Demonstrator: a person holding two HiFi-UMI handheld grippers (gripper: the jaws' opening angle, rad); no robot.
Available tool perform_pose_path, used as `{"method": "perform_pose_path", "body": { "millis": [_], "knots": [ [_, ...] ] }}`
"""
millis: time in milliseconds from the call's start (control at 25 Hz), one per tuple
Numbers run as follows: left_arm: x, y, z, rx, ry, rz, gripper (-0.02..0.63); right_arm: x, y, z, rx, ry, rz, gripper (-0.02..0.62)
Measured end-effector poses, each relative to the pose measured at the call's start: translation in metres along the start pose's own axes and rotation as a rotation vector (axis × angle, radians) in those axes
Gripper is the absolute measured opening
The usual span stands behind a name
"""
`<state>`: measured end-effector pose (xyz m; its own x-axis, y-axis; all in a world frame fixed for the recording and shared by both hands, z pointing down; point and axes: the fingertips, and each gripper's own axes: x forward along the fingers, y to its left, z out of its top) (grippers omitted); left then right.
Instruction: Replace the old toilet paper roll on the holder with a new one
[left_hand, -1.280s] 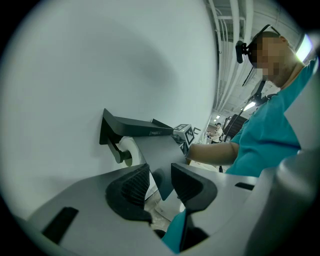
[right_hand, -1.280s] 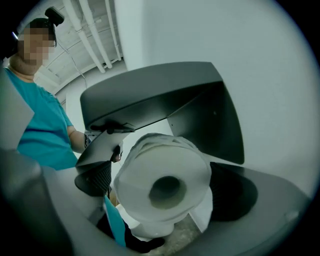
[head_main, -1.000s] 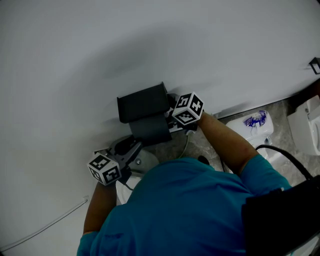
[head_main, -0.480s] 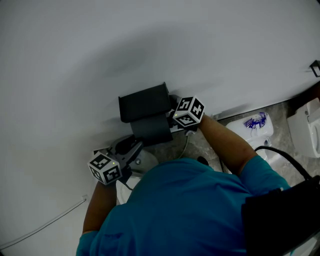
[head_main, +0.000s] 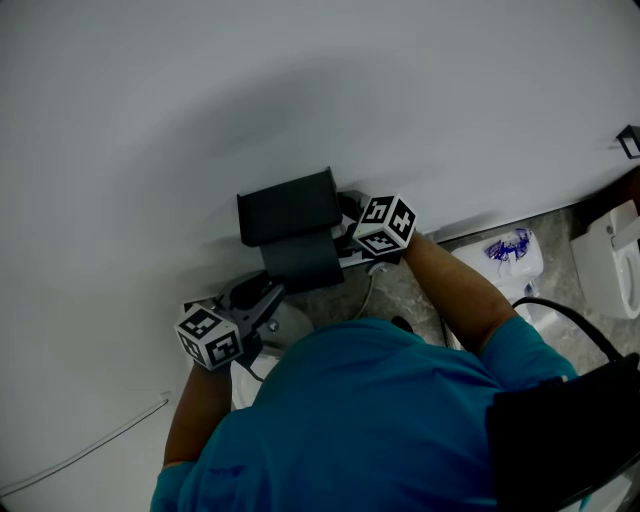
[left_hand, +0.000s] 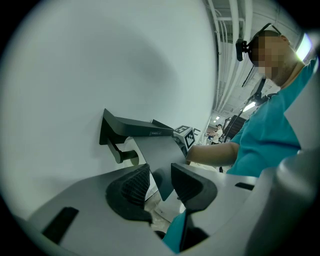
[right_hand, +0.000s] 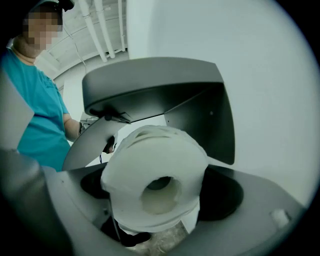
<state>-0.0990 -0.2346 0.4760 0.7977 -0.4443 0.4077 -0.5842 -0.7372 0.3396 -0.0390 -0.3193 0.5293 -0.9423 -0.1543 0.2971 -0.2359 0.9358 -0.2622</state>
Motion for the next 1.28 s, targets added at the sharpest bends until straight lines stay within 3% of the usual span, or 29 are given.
{"method": "perform_pose_path", "body": {
  "millis": [1280],
  "knots": [
    [0.001,0.003,-0.001,0.002,-0.016,-0.002,0.134,-0.081,-0.019,-0.021,0.067,-0.035,-0.106,0.474]
  ]
}}
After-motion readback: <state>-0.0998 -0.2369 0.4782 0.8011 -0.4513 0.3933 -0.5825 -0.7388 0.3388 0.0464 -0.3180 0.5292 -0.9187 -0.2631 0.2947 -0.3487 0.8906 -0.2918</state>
